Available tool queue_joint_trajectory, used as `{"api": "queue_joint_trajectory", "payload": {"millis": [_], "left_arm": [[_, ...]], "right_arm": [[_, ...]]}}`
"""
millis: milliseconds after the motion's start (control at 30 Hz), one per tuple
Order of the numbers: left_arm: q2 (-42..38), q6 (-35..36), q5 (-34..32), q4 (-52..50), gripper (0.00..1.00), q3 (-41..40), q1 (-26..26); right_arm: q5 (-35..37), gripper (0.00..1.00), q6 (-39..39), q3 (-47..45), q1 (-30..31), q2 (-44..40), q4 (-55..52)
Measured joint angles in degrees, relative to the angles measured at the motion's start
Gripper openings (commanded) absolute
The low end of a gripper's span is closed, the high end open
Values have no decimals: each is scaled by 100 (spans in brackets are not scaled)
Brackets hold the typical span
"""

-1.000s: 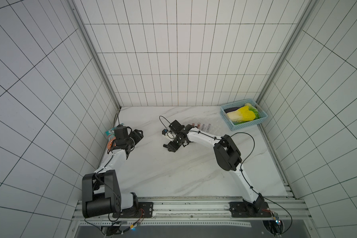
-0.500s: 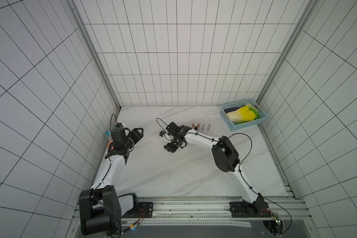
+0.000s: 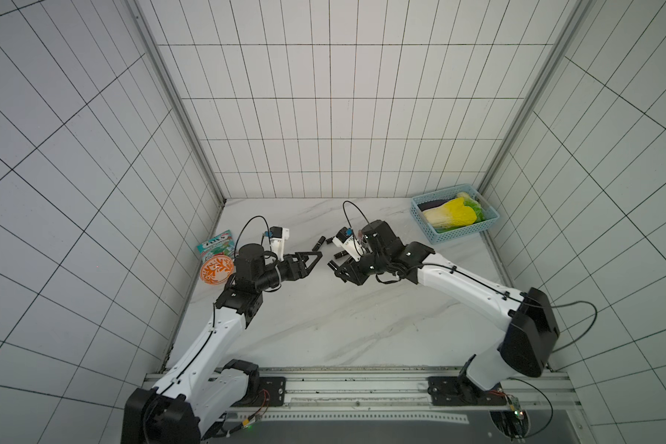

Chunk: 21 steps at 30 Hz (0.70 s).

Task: Arrange the lipsticks in the organizer
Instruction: Pick up the lipstick at the center of the board.

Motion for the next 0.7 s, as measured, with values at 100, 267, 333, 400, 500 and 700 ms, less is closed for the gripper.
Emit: {"api": "queue_joint_trajectory", "payload": {"millis": [100,267,333,400,500,700], "left_arm": [[190,24,35,52,70,111,-476],[457,48,-11,190,53,374,-1152],[597,70,-48,245,42,503,-1346],[699,111,-76,280,32,584,-1486],[811,127,-127,304,23,616,-1624],[866,72,-94,409,60,717,-1709]], "right_arm": [[-157,13,173,-361,0,-544,162],[-361,13,361,-662,0,-852,293],[-393,13,409,-745,0,-925,313],[-402,13,437,-798,0,-990,330],[-374,13,461,-861,0,-1132,332],[-87,13,518,-1075,-44,-1510,402]]}}
